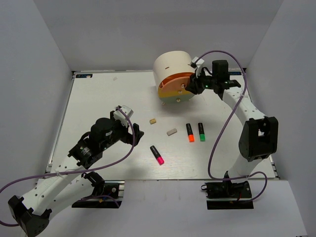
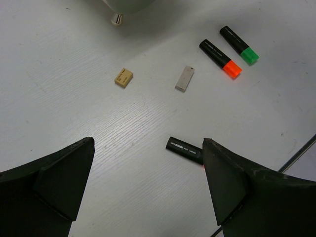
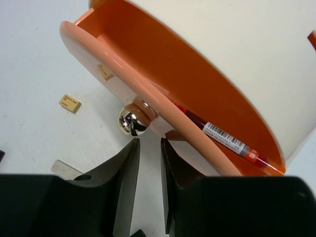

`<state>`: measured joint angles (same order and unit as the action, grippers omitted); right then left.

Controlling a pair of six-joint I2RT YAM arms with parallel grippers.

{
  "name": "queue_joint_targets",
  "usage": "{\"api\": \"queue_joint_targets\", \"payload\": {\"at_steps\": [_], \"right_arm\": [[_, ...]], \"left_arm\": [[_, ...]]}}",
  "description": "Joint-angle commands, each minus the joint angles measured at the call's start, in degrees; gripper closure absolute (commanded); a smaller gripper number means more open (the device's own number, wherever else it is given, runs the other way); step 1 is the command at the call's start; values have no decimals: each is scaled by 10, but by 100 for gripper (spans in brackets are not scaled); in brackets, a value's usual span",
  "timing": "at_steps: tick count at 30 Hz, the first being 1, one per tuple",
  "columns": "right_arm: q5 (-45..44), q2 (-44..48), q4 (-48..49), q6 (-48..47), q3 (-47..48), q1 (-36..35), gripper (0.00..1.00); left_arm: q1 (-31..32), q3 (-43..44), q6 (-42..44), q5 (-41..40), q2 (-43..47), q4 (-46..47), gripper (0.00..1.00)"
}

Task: Sort the stationery into containers
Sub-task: Close the drawer in the storage box.

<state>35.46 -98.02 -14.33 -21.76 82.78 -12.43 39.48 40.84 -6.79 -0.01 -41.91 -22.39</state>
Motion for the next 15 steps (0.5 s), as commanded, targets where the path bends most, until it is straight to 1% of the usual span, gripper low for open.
{"api": "queue_joint_targets", "payload": {"at_steps": [1, 6, 9, 11, 14, 15], "right_arm": [[-9, -12, 32, 10, 33, -8, 70], [-19, -27, 47, 15, 41, -12, 70], [-29, -27, 64, 20, 37, -16, 63], [-36, -28, 76, 22, 34, -15, 62], [-43, -24, 93, 29, 20, -16, 56], [-48, -23, 98, 30, 19, -17, 56]], "left_arm": [[-2, -2, -3, 1, 3, -3, 0], [-2, -2, -3, 1, 3, -3, 0], [-2, -2, -3, 1, 3, -3, 0], [-2, -2, -3, 1, 3, -3, 0], [-2, -2, -3, 1, 3, -3, 0], [-2, -2, -3, 1, -3, -3, 0]]}}
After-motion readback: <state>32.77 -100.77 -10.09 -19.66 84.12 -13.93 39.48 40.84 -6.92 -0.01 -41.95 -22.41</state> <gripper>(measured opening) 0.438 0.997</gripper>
